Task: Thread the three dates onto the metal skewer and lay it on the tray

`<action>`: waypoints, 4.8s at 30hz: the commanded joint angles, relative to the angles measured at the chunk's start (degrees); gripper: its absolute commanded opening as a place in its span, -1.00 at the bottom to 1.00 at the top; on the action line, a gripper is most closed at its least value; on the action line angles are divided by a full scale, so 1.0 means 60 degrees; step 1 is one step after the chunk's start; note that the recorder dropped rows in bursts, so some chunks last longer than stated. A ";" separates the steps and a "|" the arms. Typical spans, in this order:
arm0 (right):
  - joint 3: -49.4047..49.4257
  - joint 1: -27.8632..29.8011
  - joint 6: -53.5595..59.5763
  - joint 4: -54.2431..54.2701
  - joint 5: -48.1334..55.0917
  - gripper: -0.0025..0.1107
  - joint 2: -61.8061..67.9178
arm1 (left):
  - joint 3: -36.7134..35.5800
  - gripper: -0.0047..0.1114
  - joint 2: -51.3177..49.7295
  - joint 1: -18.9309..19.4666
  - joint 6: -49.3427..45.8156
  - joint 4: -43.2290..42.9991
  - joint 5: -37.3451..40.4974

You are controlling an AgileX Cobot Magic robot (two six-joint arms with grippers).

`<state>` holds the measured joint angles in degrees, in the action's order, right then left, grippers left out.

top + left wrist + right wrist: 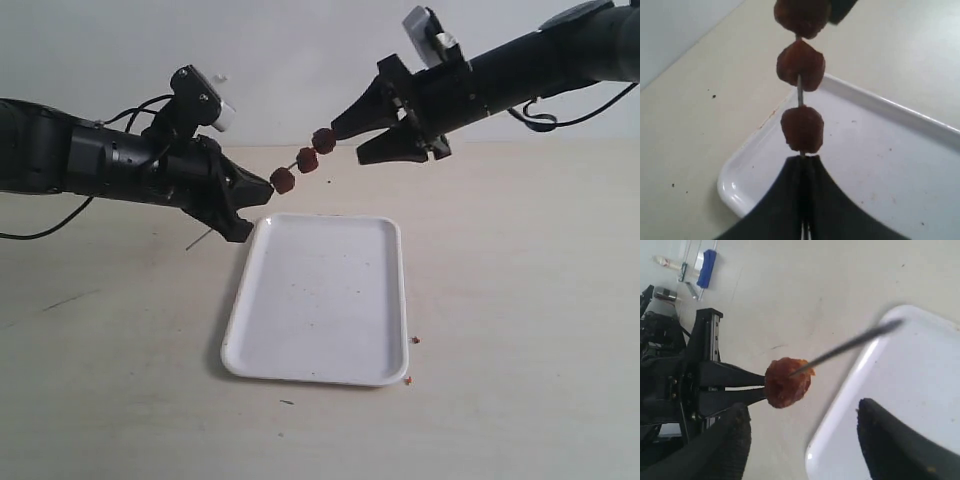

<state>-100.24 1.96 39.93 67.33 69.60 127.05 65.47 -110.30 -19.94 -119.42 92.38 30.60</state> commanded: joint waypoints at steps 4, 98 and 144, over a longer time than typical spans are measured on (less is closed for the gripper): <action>0.0062 0.0741 0.0120 -0.0028 0.0061 0.12 -0.0560 | 0.0077 -0.92 0.0120 -0.0014 0.0905 -0.0106 -0.0458; 1.2590 0.0667 -0.0680 -0.2230 -0.6882 -0.96 -2.0329 | -1.0288 -0.92 1.6083 -0.0203 0.4965 0.1262 -0.4178; 1.6484 0.0523 -0.8020 -1.2718 -0.8092 -0.96 -2.1175 | -1.0911 -0.92 1.6103 -0.0200 0.4948 0.1262 -0.4177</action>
<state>-1.96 4.83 -9.33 -9.25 21.80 0.22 -0.01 -14.16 -21.24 -90.00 99.54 5.40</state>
